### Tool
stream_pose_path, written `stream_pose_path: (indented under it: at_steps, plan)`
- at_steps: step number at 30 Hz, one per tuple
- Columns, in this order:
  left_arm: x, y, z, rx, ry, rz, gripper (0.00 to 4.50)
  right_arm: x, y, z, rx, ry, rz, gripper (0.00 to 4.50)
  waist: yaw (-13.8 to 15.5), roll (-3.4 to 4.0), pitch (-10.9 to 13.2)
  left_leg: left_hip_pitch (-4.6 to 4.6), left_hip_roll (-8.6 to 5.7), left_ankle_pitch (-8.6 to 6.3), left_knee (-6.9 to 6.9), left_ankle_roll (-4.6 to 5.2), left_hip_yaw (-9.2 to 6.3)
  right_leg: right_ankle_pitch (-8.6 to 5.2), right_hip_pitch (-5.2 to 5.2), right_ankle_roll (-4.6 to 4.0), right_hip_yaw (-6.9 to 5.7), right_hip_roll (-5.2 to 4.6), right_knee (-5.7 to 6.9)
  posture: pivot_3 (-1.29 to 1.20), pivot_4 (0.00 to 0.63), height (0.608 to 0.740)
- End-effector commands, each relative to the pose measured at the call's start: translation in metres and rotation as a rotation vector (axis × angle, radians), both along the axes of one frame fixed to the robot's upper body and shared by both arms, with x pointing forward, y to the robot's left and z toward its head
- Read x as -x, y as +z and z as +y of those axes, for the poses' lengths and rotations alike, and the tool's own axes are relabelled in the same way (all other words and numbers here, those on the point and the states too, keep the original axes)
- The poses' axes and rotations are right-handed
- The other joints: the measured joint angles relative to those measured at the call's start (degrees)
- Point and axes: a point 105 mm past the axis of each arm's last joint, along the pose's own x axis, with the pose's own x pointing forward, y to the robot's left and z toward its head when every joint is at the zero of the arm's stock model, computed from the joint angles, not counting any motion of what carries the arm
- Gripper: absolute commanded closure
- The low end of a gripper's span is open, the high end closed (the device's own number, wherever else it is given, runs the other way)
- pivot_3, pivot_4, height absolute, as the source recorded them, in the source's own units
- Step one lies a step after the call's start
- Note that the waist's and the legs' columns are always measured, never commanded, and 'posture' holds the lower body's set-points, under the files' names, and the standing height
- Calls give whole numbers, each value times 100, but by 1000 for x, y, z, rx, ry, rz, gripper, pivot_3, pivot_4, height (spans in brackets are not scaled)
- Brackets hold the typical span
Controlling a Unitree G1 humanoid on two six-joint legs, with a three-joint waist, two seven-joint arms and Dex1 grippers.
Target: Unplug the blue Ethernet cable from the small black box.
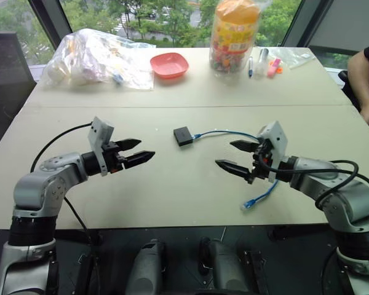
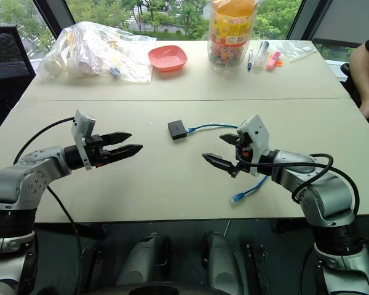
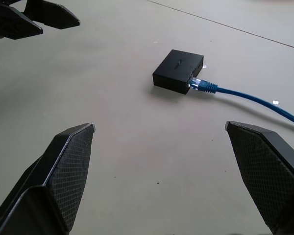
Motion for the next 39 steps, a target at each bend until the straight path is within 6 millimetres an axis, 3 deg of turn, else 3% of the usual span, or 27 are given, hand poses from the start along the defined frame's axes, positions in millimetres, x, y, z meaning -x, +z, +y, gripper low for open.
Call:
stream_pose_path:
  at_steps: [1,19,22,27,32,39]
  plan:
    - [13,16,-5,37,-60,-33,271,0,5,4,-15,13,-30,0,-1,0,0,0,0,0,0,0,0,0,0,0,0,0,0,0,150,740]
    - [0,27,-6,-6,6,-93,271,-15,5,5,6,20,-48,0,1,0,0,3,-4,1,5,0,-1,0,2,0,0,0,11,0,150,740]
    - [-4,32,-8,-30,-33,-125,271,-29,6,6,30,27,-65,0,-2,0,0,3,-12,1,7,1,0,0,2,0,0,1,13,0,150,740]
    - [-16,48,-13,-85,-136,-182,271,-72,8,11,73,46,-106,0,-15,0,0,5,-17,2,11,2,3,1,2,-1,0,5,19,0,150,740]
    - [-20,54,0,-127,-141,-199,271,-118,-5,32,159,92,-99,0,-140,0,0,6,-18,3,5,3,12,5,-2,5,3,9,29,0,150,740]
    - [-7,41,5,-118,-96,-180,271,-134,-39,57,371,145,-63,0,-170,2,1,4,-16,5,-1,4,18,19,-5,15,6,7,40,0,150,740]
